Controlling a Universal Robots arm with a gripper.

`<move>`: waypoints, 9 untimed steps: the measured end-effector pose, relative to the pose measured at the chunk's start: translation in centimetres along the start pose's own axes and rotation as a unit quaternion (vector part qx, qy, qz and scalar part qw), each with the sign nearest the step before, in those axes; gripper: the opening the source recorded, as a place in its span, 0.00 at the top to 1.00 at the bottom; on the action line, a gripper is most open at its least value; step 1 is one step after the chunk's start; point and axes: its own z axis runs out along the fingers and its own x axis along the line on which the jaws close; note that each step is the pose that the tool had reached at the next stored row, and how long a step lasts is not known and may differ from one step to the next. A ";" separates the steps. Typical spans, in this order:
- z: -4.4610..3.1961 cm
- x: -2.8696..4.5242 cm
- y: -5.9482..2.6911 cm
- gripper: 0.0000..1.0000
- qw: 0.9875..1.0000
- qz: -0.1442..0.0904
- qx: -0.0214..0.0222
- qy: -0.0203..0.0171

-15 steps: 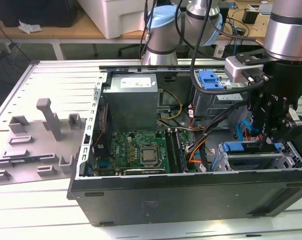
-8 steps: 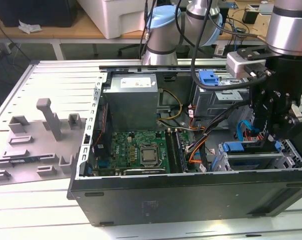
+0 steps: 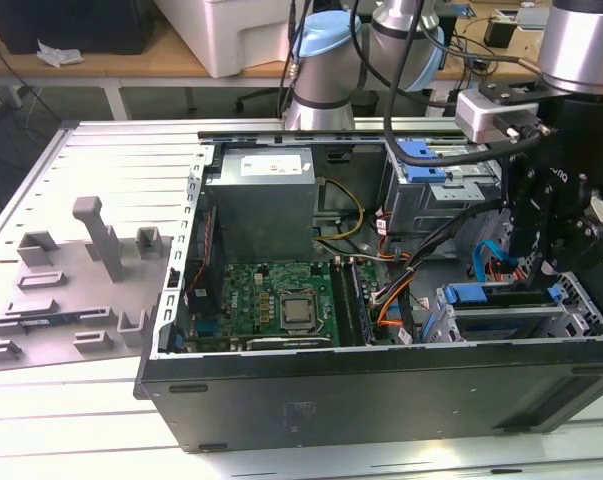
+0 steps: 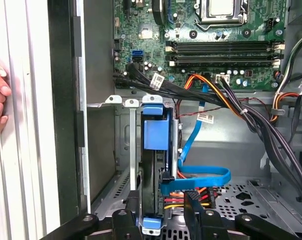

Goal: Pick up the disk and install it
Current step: 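Insert the first disk wire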

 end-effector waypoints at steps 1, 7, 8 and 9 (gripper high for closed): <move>-0.03 0.01 0.00 0.52 1.000 0.000 0.000 0.000; -0.39 0.03 -0.04 0.52 1.000 0.000 0.000 0.001; -0.53 0.04 -0.05 0.52 1.000 0.000 0.000 0.001; -0.66 0.04 -0.05 0.52 1.000 0.000 0.000 0.001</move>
